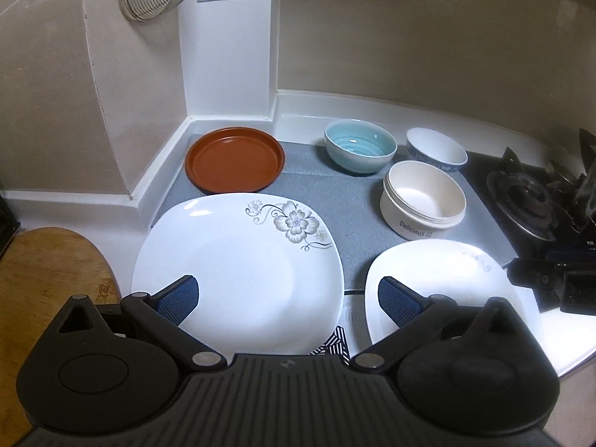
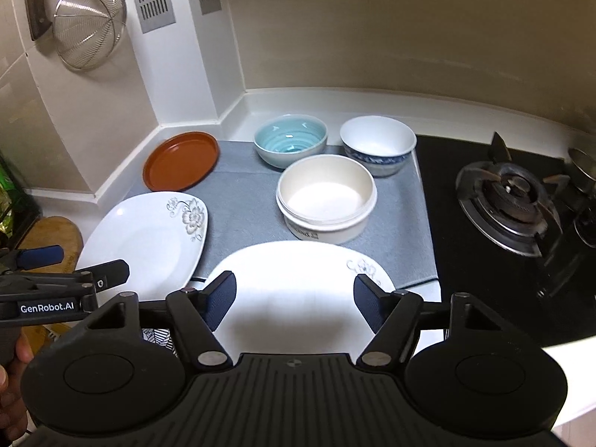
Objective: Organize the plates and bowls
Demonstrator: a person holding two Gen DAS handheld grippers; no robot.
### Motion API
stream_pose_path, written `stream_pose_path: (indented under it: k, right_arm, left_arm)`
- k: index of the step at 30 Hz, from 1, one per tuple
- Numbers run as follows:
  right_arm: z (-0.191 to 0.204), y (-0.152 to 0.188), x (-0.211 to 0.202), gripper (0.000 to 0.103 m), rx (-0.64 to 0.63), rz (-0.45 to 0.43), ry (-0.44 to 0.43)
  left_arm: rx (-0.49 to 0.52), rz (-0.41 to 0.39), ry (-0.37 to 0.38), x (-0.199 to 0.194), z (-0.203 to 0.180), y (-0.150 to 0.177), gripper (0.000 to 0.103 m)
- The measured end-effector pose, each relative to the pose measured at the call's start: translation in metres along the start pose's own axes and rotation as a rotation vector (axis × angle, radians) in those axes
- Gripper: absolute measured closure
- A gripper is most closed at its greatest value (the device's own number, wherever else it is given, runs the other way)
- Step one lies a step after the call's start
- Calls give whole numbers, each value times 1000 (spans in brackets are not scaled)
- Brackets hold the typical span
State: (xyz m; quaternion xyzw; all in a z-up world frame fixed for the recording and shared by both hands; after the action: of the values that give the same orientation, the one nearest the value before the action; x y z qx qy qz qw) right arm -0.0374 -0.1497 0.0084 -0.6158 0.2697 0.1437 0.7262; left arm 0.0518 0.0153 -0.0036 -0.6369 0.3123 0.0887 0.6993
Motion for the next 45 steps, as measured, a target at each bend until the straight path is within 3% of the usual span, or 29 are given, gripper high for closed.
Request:
stream_pose_path:
  k: [8, 18, 45]
  right_arm:
    - [14, 3, -2, 32, 24, -16, 31]
    - [12, 3, 0, 34, 2, -14, 34]
    - [19, 6, 17, 34, 18, -1, 25]
  left_arm:
    - [40, -8, 15, -1, 4, -1, 0]
    - [-9, 15, 10, 4, 12, -1, 0]
    - [-4, 28, -5, 15, 20, 1, 1]
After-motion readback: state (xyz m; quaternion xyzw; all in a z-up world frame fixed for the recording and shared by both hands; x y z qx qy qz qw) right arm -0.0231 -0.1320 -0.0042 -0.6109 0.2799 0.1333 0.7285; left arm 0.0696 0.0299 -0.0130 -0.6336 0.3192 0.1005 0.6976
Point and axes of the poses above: each gripper's, at about its wrist camera, not at the fingertips, and x roughly the way its jaws point, z to its left, y to its underside, the point moved 1 cm from there along x, roughly the way its jaws point, and after that the axes turned 11 degrees about -z, right-handed, at the moved point
